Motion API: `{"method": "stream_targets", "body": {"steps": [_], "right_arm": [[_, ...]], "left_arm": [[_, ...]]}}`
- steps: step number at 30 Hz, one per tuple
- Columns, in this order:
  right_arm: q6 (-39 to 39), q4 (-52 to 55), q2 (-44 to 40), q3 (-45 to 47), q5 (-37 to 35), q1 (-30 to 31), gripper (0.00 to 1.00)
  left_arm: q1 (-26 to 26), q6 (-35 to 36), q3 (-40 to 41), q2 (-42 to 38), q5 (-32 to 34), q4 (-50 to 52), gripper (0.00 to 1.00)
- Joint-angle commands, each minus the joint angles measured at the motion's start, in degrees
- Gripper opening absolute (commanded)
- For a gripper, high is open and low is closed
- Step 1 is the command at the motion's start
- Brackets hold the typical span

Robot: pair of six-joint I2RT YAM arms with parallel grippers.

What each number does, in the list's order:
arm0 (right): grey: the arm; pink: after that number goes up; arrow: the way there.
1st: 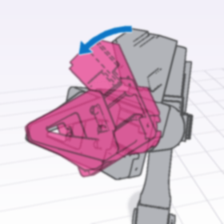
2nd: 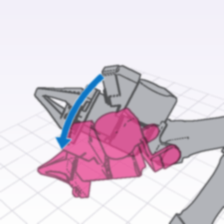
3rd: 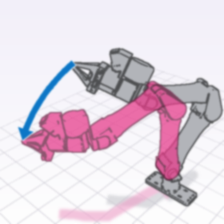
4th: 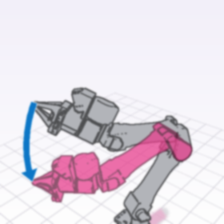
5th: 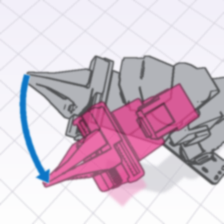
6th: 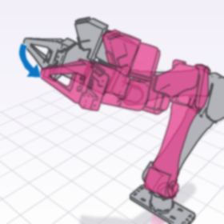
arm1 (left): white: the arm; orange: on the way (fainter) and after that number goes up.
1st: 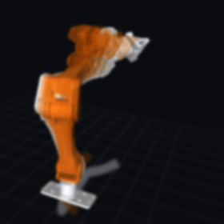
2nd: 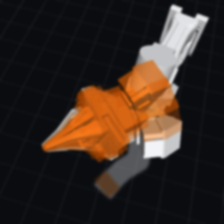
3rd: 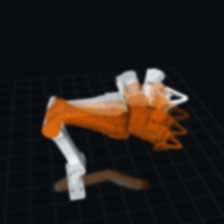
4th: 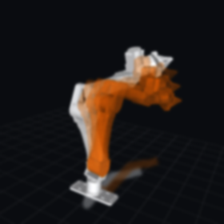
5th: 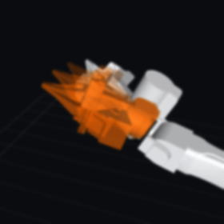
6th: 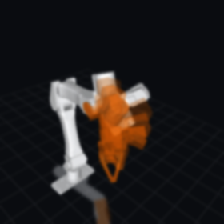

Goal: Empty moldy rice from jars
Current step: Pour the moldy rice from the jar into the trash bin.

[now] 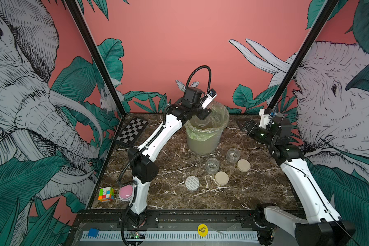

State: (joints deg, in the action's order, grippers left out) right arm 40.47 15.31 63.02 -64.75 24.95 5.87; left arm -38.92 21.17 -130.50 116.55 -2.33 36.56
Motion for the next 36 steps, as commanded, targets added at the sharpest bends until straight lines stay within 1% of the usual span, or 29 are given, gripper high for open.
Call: {"method": "stream_targets", "body": {"steps": [1, 3, 5, 6, 7, 10, 14, 17, 19, 21, 22, 24, 26, 28, 30, 33, 36], "right_arm": [[-0.1, -3.9, 0.5, -0.3, 1.5, -0.2, 0.97], [0.3, -4.2, 1.0, -0.7, 2.1, -0.2, 0.97], [0.3, -4.4, 1.2, -0.6, 2.4, -0.2, 0.97], [0.3, -4.4, 1.1, -0.6, 2.1, -0.2, 0.96], [0.2, -4.4, 1.2, -0.6, 1.9, -0.2, 0.96], [1.0, -5.2, 1.7, -0.5, 2.1, -0.2, 0.97], [2.6, -6.5, 1.8, -0.2, 2.7, -0.2, 0.96], [4.8, -8.0, 1.2, 0.1, 3.7, -0.2, 0.97], [8.5, -11.6, 0.9, 1.0, 5.2, -0.2, 0.98], [15.1, -19.2, 0.5, 3.4, 7.4, -0.2, 0.98], [18.3, -23.3, 0.4, 4.6, 8.0, -0.2, 0.98], [24.3, -30.0, 0.3, 6.7, 8.4, -0.2, 0.98], [27.8, -33.2, 0.2, 7.4, 8.5, -0.1, 0.98], [29.5, -35.2, -0.5, 7.9, 6.8, 0.5, 0.98], [29.7, -35.6, -1.3, 8.0, 3.3, 2.0, 0.98], [30.9, -37.1, -1.6, 8.7, -2.1, 5.5, 0.98], [34.2, -42.1, -0.5, 10.1, -6.0, 9.1, 0.98]], "left_arm": [[-0.7, 1.5, 1.6, -3.0, 0.5, 0.3, 0.35], [-0.6, 1.3, 2.6, -2.8, 1.7, 0.0, 0.34], [-0.9, 1.2, 1.0, -2.3, 2.0, 2.1, 0.32], [-0.9, 1.4, 1.3, -2.7, 2.1, 1.9, 0.32], [-2.7, 1.6, 1.9, -3.3, 2.3, 1.1, 0.33], [-2.8, 1.2, 3.0, -4.5, 2.0, -2.1, 0.35], [-2.8, 1.2, 0.2, -4.6, 2.7, -1.7, 0.35], [-2.8, 0.5, 0.8, -6.6, 2.7, -3.2, 0.34], [-2.7, -2.4, 3.5, -9.1, 2.7, -6.6, 0.34], [-2.8, -8.8, 7.4, -12.3, 3.1, -11.6, 0.35], [-2.8, -12.3, 9.8, -13.7, 3.9, -14.1, 0.35], [-2.8, -17.8, 16.1, -17.4, 3.1, -20.4, 0.34], [-2.8, -22.6, 22.3, -20.9, 5.0, -26.9, 0.34], [-2.8, -24.9, 27.4, -24.1, 5.9, -33.2, 0.35], [-2.8, -28.0, 30.4, -26.5, 7.1, -37.3, 0.34], [-2.8, -34.4, 35.5, -29.2, 8.3, -43.8, 0.34], [-2.8, -39.4, 41.4, -31.3, 9.9, -50.6, 0.35]]}}
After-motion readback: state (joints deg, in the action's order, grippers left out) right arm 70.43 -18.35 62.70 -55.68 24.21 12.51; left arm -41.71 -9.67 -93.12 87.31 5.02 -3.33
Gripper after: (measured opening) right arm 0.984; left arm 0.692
